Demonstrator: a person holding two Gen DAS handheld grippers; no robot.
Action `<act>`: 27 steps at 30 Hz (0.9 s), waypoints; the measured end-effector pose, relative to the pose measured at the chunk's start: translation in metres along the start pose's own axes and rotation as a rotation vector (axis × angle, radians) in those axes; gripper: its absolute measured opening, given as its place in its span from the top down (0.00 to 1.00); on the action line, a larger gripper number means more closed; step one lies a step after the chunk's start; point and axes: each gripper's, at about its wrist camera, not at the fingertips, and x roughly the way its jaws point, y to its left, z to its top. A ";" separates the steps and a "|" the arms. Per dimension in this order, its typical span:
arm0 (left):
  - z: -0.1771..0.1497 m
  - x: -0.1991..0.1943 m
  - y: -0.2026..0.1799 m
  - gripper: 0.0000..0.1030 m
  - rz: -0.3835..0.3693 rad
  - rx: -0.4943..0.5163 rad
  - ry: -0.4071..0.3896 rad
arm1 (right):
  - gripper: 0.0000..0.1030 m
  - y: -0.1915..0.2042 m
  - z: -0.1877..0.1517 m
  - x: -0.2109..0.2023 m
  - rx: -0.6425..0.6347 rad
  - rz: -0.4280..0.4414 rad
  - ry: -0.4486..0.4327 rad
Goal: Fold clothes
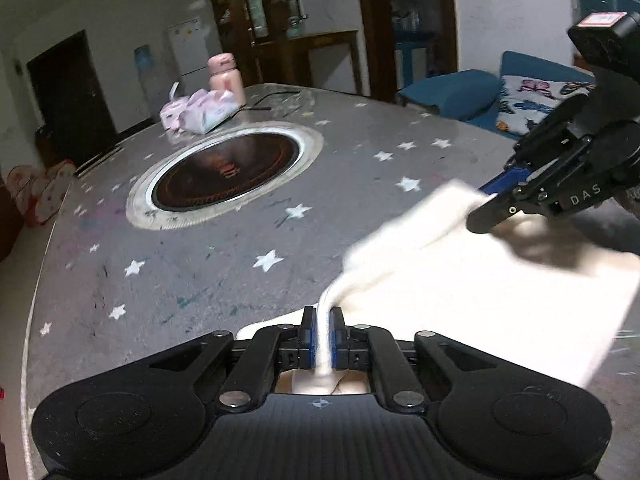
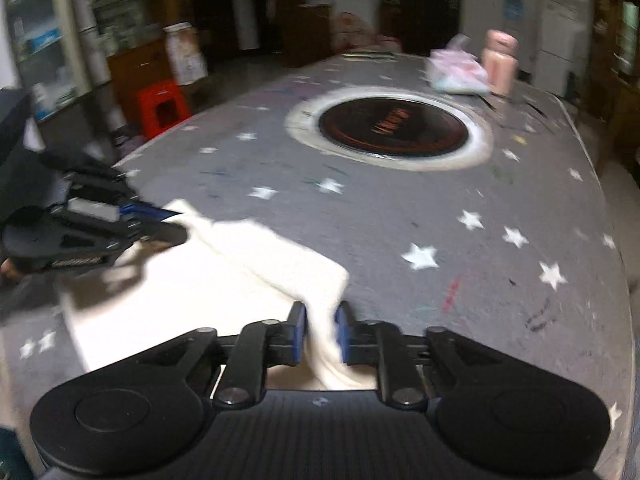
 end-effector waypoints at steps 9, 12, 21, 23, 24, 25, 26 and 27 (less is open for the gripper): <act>0.006 -0.009 0.017 0.81 0.094 -0.118 -0.024 | 0.75 -0.007 -0.011 -0.034 0.063 -0.075 -0.071; 0.013 -0.025 0.011 0.82 0.046 -0.161 -0.061 | 0.75 0.007 -0.017 -0.046 0.035 -0.048 -0.062; 0.025 -0.001 -0.024 0.82 -0.075 -0.163 -0.014 | 0.76 0.006 -0.019 -0.031 0.107 -0.019 -0.092; 0.025 0.009 -0.023 0.82 -0.070 -0.183 0.004 | 0.76 0.006 -0.018 -0.023 0.122 -0.004 -0.101; 0.025 0.012 -0.023 0.82 -0.071 -0.192 0.007 | 0.77 0.006 -0.017 -0.019 0.126 0.002 -0.102; 0.024 0.014 -0.022 0.82 -0.073 -0.199 0.008 | 0.77 0.005 -0.017 -0.014 0.132 0.003 -0.097; 0.024 0.015 -0.022 0.82 -0.072 -0.200 0.005 | 0.78 0.003 -0.019 -0.007 0.139 -0.007 -0.090; 0.024 0.015 -0.022 0.82 -0.071 -0.199 0.003 | 0.84 0.001 -0.020 -0.002 0.145 -0.022 -0.083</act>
